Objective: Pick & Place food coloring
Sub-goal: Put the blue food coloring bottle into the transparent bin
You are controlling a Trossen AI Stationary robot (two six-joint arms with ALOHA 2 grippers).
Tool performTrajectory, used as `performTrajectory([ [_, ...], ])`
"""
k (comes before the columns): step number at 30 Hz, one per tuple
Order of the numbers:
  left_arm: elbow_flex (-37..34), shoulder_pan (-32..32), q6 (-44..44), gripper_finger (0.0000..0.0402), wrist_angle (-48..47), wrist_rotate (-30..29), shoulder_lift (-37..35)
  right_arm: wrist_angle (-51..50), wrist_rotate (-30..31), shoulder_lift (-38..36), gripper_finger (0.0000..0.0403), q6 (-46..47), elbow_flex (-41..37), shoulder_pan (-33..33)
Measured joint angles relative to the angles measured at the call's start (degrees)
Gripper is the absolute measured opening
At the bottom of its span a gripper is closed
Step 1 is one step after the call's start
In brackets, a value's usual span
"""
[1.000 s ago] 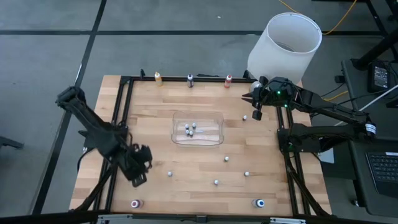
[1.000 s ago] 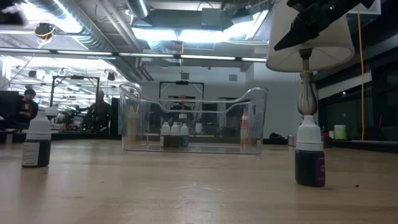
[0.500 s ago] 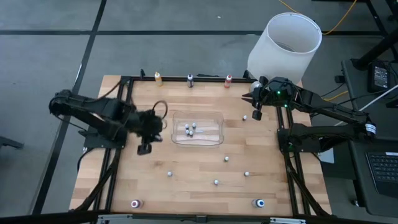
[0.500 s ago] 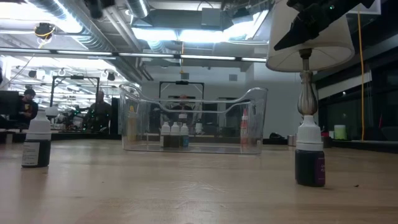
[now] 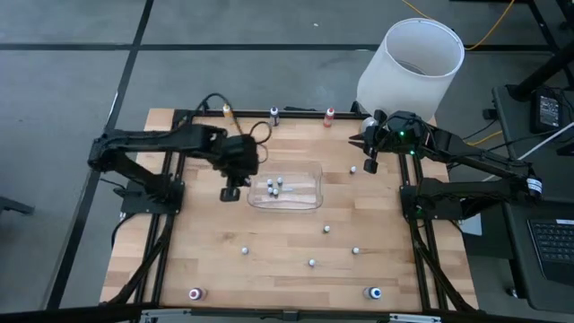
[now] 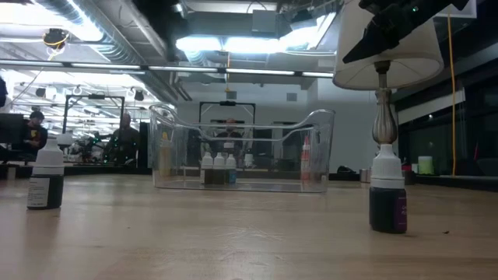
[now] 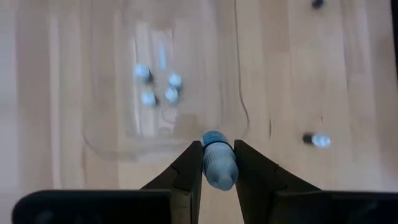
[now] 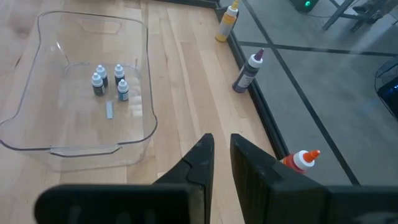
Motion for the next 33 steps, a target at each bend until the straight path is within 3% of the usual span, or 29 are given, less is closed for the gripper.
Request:
performTrajectory([
  [5, 5.77, 1.60, 4.53, 0.0067, 0.06, -0.05, 6.29, -0.02, 0.00, -0.01, 0.0058, 0.00, 0.00, 0.00],
  [13, 5.20, 3.82, 7.57, 0.0068, 0.32, -1.54, 13.72, -0.06, 0.00, 0.00, 0.0058, -0.04, 0.00, 0.00],
  [33, -6.52, 4.75, 4.00, 0.0069, 13.03, -1.33, 15.94, -0.69, -0.02, 0.00, 0.0058, -0.24, 0.00, 0.00],
])
